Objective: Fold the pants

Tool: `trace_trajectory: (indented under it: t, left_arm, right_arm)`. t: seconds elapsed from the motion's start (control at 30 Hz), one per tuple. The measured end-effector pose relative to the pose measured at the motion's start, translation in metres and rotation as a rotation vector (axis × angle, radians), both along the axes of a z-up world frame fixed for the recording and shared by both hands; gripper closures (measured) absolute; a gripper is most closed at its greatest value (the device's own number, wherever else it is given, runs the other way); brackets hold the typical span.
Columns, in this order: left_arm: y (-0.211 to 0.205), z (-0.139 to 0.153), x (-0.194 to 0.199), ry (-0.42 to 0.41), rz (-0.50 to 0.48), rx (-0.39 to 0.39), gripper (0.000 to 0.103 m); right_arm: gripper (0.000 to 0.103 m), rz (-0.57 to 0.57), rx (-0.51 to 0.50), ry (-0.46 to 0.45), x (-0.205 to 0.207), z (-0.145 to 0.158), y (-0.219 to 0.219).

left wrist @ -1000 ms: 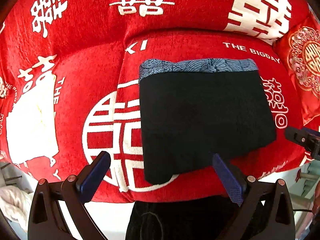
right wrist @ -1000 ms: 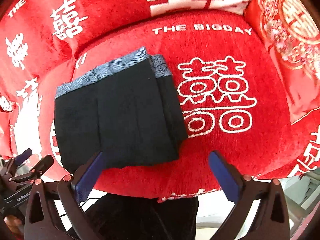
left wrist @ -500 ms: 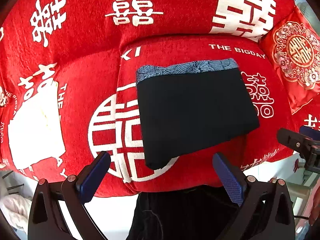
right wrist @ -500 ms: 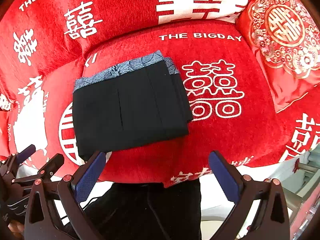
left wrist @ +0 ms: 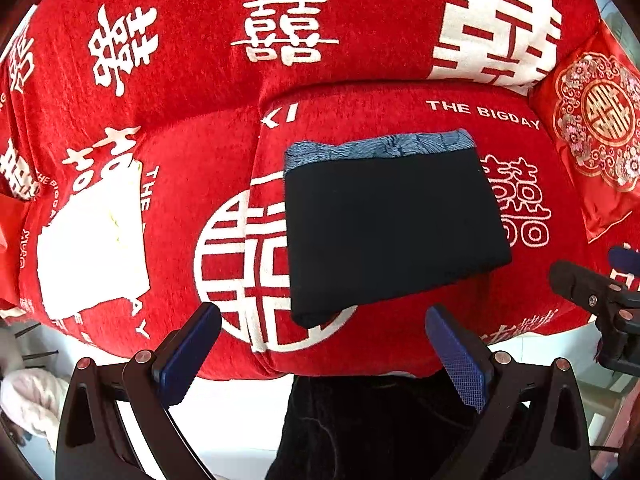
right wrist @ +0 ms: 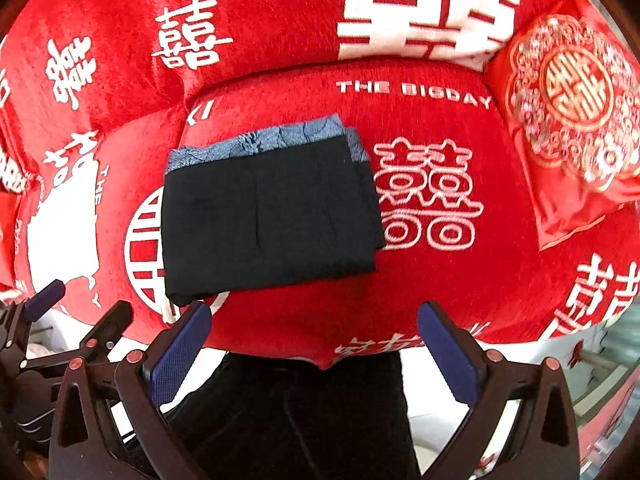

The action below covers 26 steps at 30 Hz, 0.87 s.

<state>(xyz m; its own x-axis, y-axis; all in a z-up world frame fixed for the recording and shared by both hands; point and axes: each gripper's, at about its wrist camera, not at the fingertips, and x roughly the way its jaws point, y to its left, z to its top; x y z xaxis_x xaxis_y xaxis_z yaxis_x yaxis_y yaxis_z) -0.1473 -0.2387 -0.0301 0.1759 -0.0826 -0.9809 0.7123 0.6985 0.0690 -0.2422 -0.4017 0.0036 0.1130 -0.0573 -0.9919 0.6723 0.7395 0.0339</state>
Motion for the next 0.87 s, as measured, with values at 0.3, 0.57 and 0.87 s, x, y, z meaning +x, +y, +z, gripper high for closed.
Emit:
trace_trajectory:
  t: [0.3, 0.57, 0.87]
  left_arm:
    - [-0.011, 0.003, -0.010, -0.015, 0.020, 0.020, 0.000]
    - [-0.014, -0.001, -0.014, -0.020, 0.025, 0.041, 0.000]
    - [-0.014, 0.003, -0.015, -0.025, 0.005, 0.014, 0.000]
  right_arm:
    - [0.000, 0.076, -0.030, 0.009, 0.001, 0.004, -0.004]
    - [0.000, 0.102, -0.027, 0.020, 0.002, 0.000, -0.002]
    - [0.000, 0.090, -0.015, 0.020, 0.002, -0.003, -0.003]
